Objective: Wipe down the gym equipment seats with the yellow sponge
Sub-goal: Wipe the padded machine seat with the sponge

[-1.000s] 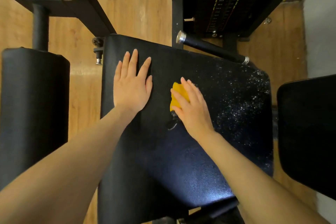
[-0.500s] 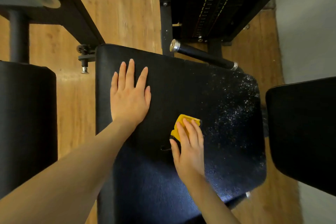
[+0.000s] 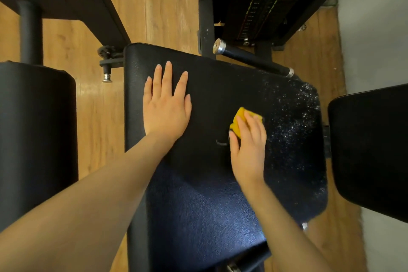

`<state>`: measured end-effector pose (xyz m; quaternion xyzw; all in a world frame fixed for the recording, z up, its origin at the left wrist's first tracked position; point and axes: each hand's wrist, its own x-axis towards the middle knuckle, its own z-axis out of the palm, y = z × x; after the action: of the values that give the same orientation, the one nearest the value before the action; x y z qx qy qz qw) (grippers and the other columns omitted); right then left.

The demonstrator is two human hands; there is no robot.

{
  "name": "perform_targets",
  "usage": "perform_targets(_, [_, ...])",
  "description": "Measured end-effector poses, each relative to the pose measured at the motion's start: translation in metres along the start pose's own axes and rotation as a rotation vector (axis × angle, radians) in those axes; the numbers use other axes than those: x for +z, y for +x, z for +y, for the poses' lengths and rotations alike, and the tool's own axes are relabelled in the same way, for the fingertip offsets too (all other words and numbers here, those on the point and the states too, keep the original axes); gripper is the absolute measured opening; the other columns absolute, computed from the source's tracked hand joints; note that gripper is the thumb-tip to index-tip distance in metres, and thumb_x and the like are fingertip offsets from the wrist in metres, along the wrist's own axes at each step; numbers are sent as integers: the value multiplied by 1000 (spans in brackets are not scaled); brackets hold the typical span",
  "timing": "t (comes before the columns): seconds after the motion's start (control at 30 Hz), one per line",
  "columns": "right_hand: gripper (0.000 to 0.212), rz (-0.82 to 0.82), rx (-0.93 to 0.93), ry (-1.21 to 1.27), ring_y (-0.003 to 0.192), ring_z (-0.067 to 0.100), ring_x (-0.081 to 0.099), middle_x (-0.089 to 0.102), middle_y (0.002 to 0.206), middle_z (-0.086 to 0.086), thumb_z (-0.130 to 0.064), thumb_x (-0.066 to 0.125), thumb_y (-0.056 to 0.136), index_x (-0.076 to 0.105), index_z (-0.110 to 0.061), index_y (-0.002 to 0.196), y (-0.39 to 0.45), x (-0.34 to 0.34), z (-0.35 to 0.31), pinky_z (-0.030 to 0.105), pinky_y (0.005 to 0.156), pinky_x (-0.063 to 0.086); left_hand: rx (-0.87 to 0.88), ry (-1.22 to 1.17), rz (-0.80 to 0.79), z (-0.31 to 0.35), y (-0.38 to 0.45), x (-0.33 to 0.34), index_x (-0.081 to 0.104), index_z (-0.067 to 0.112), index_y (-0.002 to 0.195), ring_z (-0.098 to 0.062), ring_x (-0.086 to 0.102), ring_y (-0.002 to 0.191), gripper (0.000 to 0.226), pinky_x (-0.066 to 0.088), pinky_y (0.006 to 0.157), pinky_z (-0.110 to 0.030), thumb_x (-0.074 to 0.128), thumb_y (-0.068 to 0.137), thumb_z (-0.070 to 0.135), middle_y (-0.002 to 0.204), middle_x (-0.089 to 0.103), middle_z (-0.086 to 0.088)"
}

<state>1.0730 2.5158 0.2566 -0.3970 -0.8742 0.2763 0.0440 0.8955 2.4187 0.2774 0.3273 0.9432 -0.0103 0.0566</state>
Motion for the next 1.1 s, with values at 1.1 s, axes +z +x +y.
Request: perform_targets(1.1, [44,5,-62,37,139,25,26,42,144,7,-30,41,96,50,-10,134,-82,18,-2,37,117,20,15,-7,19,2,-2,-1,23,25,150,-30,7,148,52,9,120,-47,29,100,39,159,14,-12])
